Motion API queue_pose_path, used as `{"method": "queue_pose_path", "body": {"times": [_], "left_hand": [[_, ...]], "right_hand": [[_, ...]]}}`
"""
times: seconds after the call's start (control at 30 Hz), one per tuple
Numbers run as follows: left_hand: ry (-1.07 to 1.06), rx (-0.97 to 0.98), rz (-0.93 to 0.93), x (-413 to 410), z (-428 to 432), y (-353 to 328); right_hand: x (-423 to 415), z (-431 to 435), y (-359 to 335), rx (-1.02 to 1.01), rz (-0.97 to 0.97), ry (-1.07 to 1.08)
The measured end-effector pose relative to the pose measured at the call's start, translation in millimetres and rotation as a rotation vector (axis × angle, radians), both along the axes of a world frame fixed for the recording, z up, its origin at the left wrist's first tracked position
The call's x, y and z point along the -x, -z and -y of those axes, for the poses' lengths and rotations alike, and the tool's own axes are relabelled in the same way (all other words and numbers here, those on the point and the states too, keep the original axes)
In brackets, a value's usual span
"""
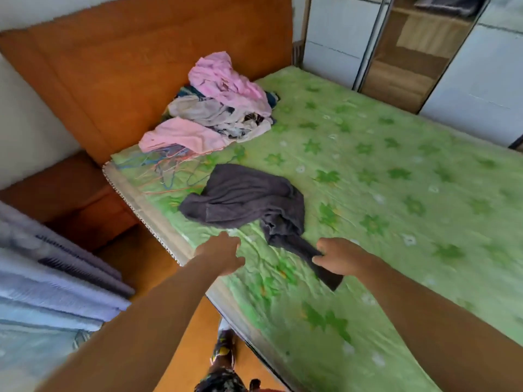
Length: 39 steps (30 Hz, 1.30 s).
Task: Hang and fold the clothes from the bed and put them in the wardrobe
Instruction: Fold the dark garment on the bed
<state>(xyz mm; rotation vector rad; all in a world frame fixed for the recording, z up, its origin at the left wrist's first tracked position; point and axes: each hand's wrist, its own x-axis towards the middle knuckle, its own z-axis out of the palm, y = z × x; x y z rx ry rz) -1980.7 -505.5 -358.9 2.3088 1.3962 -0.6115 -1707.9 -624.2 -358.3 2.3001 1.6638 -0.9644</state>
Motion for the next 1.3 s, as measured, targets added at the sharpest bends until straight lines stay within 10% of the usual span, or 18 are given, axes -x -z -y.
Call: {"method": "queue_pose_path", "body": {"times": [0.47, 0.97, 1.1, 1.3], "left_hand": [[0.245, 0.230, -0.034, -30.1, -186.2, 140.2], [0.201, 0.318, 0.103, -128.3, -251.4, 355.5], [0.157, 0.279, 0.215, -138.6, -256.1, 351.1], [0.130, 0.270, 0.428, -170.8, -268.0, 286.1]], "right_hand": [[38.3, -140.7, 130.3, 0.232, -0.082, 0.264], [14.6, -254.8, 369.7, -0.139, -0.275, 0.724], [6.0, -257.2, 360.1, -0.320, -0.212, 0.846], [-26.9, -251.5, 245.9, -0.688, -0.689, 1.357]]}}
